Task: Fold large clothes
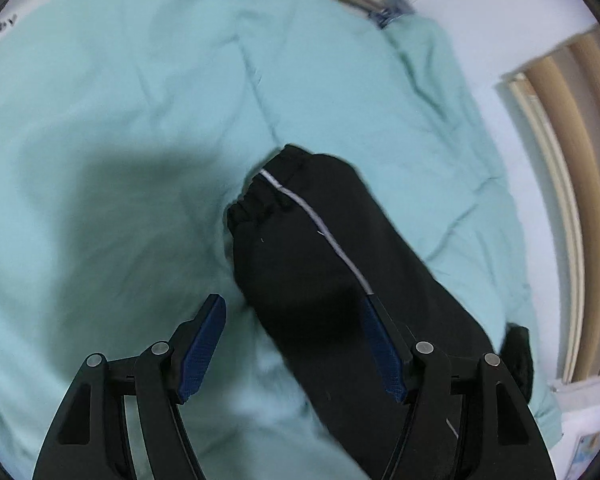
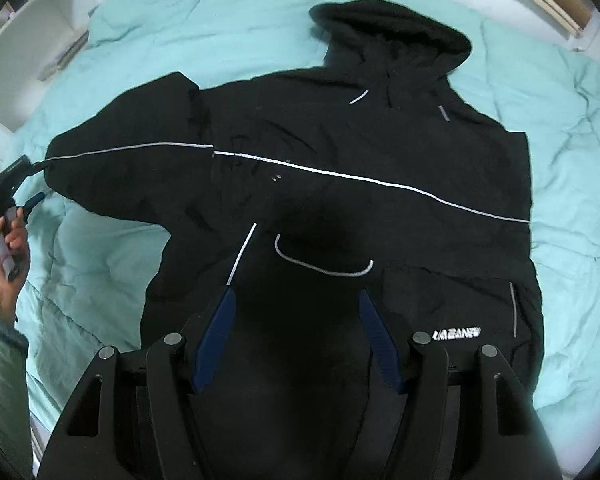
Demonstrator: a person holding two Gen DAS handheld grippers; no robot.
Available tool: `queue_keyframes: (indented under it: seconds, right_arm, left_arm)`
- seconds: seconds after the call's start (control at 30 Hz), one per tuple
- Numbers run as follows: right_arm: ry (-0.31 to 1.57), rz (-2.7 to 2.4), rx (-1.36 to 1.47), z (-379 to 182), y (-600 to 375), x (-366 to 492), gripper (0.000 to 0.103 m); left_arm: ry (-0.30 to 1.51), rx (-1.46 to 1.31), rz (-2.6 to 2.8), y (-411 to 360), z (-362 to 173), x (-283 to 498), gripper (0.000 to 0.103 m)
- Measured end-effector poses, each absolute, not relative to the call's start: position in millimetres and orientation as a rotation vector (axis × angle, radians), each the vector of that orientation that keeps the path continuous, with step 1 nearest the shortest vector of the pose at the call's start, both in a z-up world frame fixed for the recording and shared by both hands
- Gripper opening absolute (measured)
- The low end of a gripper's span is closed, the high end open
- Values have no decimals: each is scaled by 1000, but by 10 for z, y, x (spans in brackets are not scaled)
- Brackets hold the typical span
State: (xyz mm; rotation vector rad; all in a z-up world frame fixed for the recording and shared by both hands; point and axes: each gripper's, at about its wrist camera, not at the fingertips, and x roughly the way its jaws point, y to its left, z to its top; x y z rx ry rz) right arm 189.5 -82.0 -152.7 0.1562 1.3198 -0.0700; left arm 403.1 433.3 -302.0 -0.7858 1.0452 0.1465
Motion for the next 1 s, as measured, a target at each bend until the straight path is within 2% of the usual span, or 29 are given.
queue_keyframes:
  seconds: [0.17, 0.2, 0.23, 0.27, 0.3, 0.4, 0.77, 1.0]
  right_arm:
    - [1361, -34, 151, -1758, -799, 2119, 67]
    - [1363, -29, 151, -1782, -788, 2143, 67]
    - [1366, -19, 151, -1809, -773, 2168, 67]
    - [1367, -11, 150, -1830, -758, 2182, 67]
    - [1369, -6, 148, -1845, -749, 2193, 67]
    - [1379, 11, 150, -1903, -731, 2188, 67]
    - [1358, -3, 206, -1867, -947, 2027, 67]
    - [1321, -50, 260, -1778, -1264, 1860, 67]
  left_arm:
    - [1052, -811, 146, 4242, -3242, 4225, 73]
    - [1043, -789, 145, 4207, -3233, 4245, 68]
    - [1023, -761, 131, 4155, -3191, 4251, 60]
    - [1012, -748, 113, 4137, -3153, 4246, 42]
    - [995, -714, 102, 4078, -3076, 4239, 34]
    - [933, -615, 85, 3963, -2792, 4180, 23]
    - [744, -452, -183, 3208, -1618, 3677, 19]
    - [742, -215, -503, 1730, -1240, 3319, 19]
